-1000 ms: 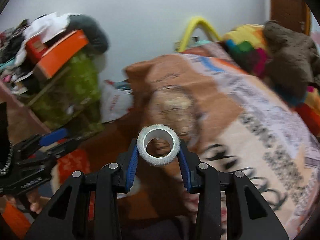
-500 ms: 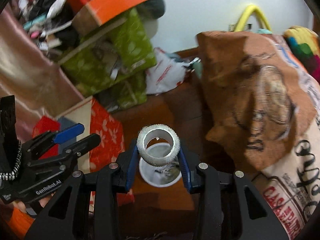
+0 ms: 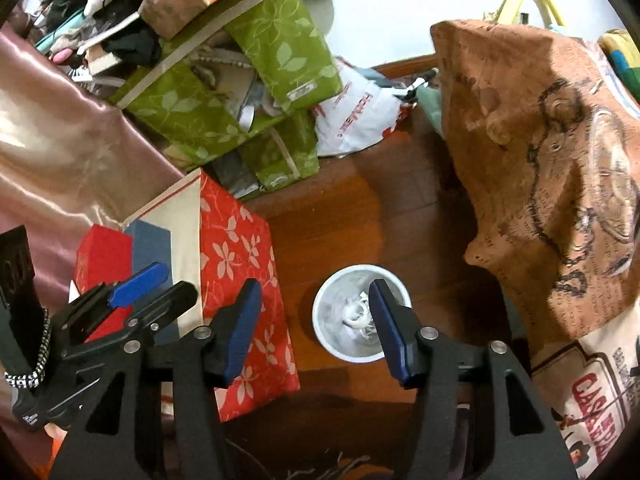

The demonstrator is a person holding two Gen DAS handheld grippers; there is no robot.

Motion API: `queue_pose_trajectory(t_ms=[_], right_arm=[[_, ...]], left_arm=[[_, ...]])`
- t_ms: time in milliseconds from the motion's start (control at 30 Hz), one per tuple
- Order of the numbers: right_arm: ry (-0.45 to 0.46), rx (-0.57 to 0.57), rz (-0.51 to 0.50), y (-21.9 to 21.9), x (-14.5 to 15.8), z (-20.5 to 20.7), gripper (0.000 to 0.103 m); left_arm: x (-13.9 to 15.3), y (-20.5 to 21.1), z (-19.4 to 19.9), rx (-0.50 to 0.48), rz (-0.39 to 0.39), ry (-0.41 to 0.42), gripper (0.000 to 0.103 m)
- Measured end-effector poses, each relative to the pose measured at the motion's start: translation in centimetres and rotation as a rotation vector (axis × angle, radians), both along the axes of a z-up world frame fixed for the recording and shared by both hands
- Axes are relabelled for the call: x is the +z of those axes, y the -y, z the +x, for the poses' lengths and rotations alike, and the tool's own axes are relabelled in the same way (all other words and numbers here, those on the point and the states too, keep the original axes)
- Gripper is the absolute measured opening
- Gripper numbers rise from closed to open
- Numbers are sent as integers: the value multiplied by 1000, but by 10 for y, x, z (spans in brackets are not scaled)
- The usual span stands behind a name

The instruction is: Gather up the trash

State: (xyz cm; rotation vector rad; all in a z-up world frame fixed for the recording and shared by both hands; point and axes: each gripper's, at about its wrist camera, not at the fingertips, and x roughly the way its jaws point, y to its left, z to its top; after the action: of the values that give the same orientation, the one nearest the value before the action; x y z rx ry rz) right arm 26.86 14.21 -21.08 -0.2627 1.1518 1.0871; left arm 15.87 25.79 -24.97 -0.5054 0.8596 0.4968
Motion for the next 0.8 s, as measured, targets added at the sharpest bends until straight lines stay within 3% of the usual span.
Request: queue_pose_trajectory(t_ms=[167, 467, 800], right_arm=[[111, -79, 19, 37, 38, -3, 52], [353, -280, 96, 137, 125, -51, 52], [445, -570, 314, 239, 209, -119, 52]], left_arm=[[22, 15, -1, -36, 14, 38, 52], [110, 76, -14, -185, 111, 204, 52], [208, 162, -64, -382, 222, 386, 52]])
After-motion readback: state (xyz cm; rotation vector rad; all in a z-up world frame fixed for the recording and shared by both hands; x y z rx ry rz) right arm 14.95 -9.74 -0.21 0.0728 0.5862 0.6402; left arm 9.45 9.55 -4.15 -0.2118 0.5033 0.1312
